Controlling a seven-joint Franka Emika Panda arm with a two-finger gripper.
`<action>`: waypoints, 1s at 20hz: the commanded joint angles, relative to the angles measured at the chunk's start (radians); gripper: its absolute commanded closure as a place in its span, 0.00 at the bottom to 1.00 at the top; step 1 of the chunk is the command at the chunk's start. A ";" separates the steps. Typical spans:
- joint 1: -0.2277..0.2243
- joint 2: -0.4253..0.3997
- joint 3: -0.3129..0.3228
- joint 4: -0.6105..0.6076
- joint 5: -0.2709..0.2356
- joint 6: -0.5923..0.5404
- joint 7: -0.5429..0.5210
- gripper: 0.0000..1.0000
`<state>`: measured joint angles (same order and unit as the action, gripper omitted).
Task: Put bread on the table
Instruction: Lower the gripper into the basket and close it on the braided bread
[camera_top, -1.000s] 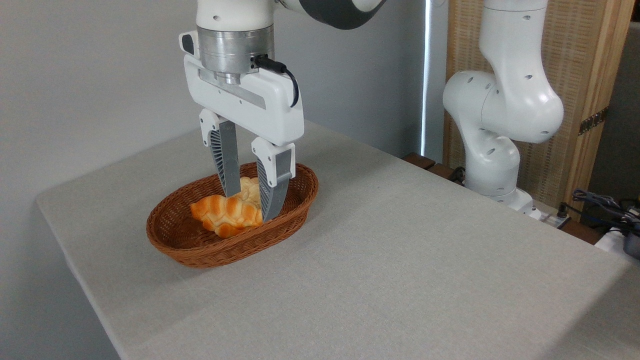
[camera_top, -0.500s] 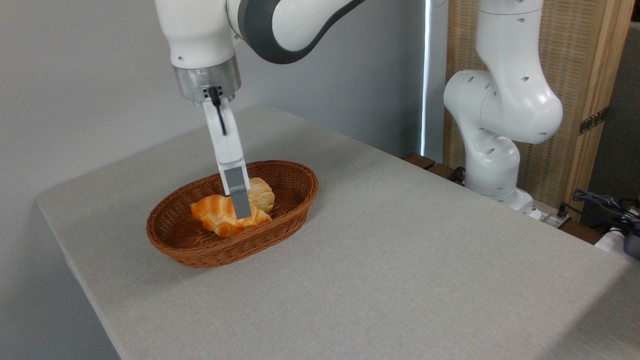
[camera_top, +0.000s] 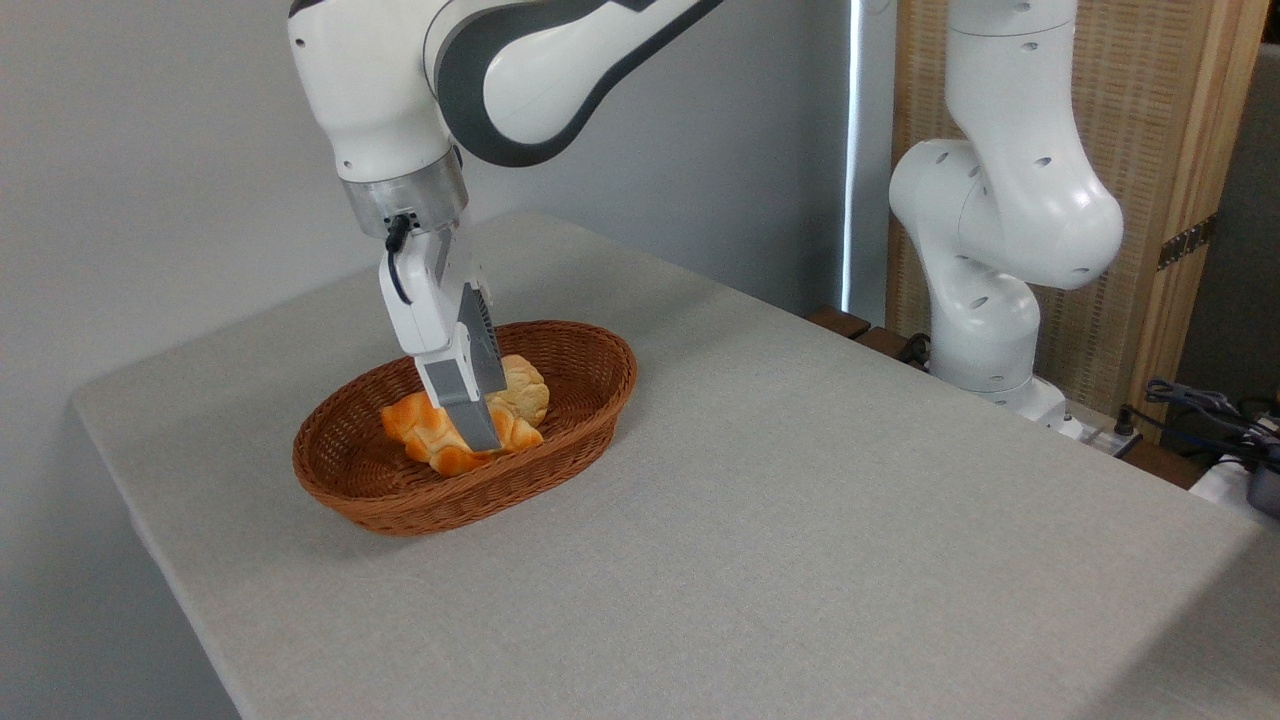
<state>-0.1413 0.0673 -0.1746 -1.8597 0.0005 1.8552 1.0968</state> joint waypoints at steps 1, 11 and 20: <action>-0.027 0.023 -0.002 0.004 0.029 -0.002 0.018 0.00; -0.035 0.045 -0.002 0.004 0.079 0.045 0.020 0.15; -0.034 0.051 0.000 0.004 0.082 0.044 0.075 0.73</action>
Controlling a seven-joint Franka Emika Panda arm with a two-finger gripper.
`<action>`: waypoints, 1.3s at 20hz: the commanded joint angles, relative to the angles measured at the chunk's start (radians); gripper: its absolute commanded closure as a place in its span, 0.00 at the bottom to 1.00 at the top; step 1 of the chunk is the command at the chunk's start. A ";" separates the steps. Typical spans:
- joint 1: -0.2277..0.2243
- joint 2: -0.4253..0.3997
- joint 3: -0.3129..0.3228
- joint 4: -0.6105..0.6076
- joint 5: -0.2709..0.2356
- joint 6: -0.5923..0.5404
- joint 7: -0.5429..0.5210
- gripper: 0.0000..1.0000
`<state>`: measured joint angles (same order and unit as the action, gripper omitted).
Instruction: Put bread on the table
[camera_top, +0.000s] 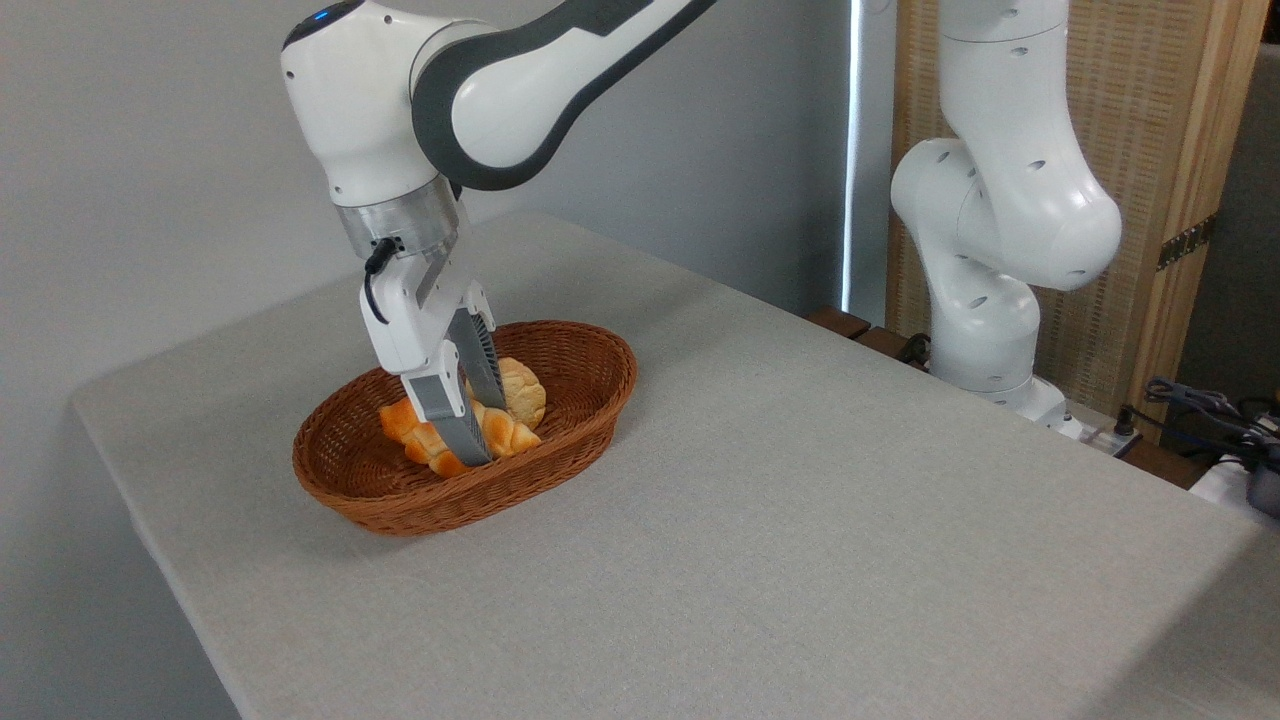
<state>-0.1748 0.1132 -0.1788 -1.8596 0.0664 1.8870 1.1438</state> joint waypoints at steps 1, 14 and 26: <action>0.000 0.005 0.004 0.003 0.016 0.012 0.028 0.79; 0.001 0.005 0.004 0.003 0.016 0.008 0.028 0.94; 0.035 -0.066 0.033 0.033 -0.010 -0.066 0.010 0.93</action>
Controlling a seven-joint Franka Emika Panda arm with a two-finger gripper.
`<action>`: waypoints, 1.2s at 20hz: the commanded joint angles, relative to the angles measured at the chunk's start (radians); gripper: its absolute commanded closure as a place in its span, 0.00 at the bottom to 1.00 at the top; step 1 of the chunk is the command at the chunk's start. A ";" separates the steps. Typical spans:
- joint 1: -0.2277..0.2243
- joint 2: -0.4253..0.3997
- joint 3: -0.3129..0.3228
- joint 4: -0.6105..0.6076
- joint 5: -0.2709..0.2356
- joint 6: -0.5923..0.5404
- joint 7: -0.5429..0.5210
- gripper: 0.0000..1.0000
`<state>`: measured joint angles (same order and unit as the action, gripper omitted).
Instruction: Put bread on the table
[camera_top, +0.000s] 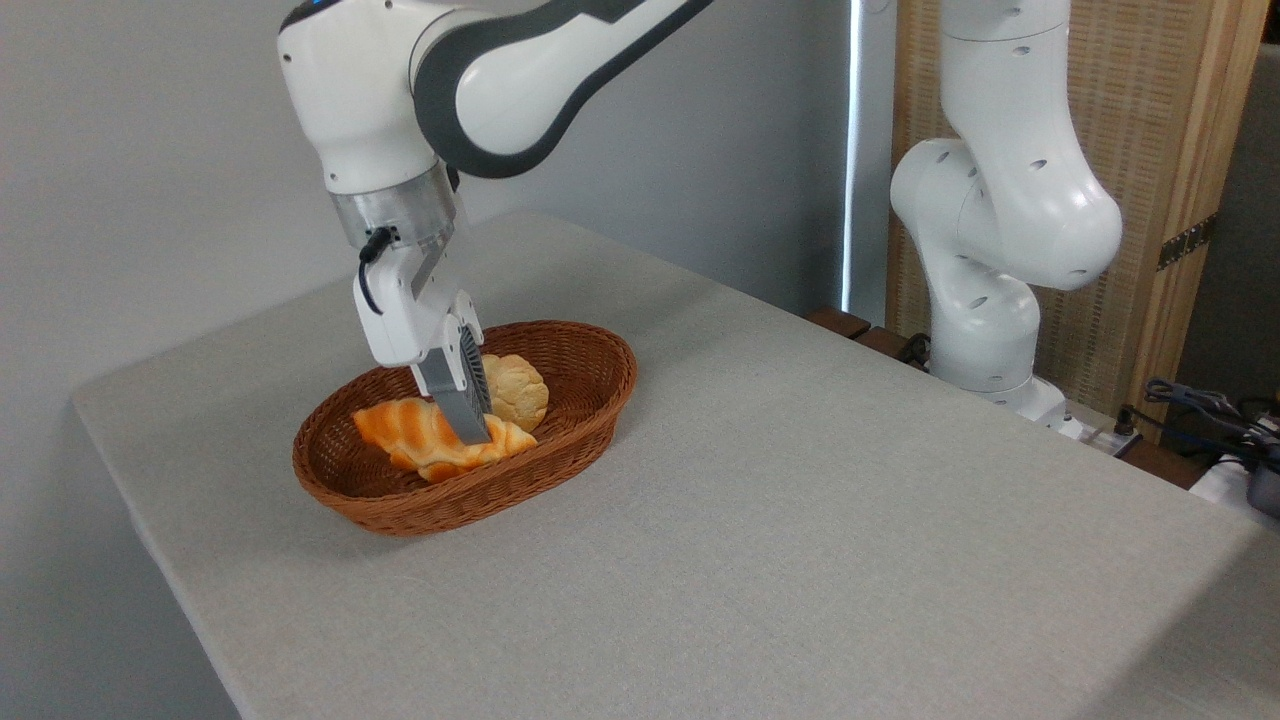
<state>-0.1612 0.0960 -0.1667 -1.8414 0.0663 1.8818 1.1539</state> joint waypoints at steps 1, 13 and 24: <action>0.022 -0.055 0.036 0.031 -0.026 -0.090 -0.002 0.93; 0.022 -0.124 0.207 0.050 -0.066 -0.139 -0.002 0.48; 0.023 -0.171 0.276 0.050 -0.068 -0.167 -0.003 0.00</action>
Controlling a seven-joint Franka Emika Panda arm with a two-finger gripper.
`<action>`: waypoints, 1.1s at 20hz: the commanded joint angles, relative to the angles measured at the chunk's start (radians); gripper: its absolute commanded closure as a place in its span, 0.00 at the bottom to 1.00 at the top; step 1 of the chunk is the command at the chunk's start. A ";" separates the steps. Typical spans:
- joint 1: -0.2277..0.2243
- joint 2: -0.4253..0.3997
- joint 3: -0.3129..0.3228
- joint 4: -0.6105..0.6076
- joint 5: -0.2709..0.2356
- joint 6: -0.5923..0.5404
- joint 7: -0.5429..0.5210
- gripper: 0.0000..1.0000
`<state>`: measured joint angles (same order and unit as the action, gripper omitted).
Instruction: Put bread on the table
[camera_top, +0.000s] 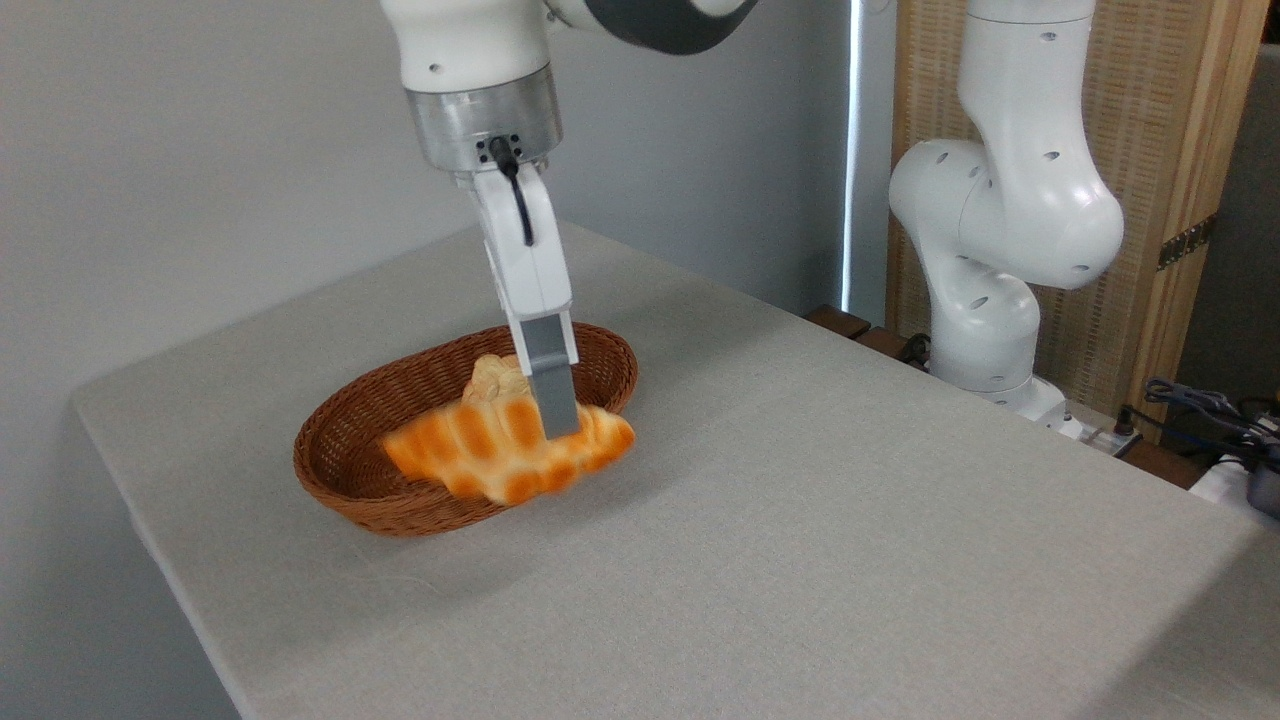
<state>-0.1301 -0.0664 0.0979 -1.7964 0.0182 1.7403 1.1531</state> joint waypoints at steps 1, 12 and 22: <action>-0.006 -0.009 0.012 0.005 -0.020 -0.025 -0.006 0.00; 0.015 -0.022 0.114 0.050 -0.154 -0.025 -0.030 0.00; 0.014 -0.019 0.117 0.057 -0.170 -0.021 -0.274 0.00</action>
<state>-0.1121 -0.0877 0.2141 -1.7505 -0.1362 1.7383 0.9640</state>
